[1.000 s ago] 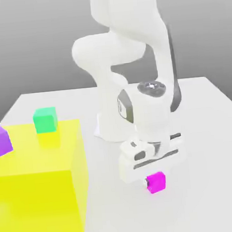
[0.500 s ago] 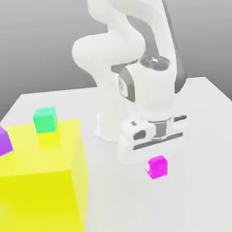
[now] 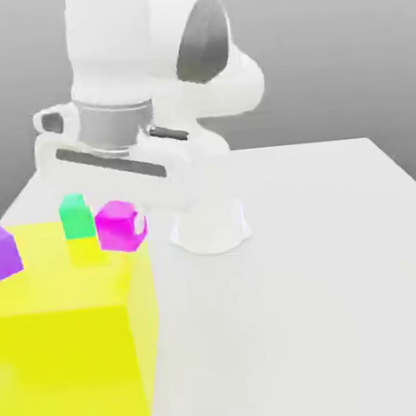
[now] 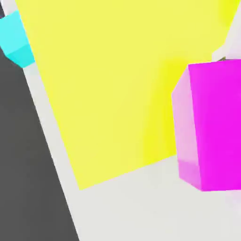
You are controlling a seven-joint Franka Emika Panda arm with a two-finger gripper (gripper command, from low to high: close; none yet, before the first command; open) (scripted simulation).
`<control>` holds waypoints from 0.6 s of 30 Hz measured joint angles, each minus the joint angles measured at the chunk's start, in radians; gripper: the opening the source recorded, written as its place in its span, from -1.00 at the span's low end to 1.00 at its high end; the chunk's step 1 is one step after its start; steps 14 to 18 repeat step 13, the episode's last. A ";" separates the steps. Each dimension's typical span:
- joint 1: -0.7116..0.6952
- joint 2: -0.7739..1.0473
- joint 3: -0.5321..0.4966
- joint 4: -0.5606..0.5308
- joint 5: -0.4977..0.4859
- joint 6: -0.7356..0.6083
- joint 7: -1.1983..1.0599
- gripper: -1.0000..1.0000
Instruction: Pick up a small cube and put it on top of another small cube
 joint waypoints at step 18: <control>-0.113 -0.137 -0.106 -0.090 0.013 -0.061 -0.054 1.00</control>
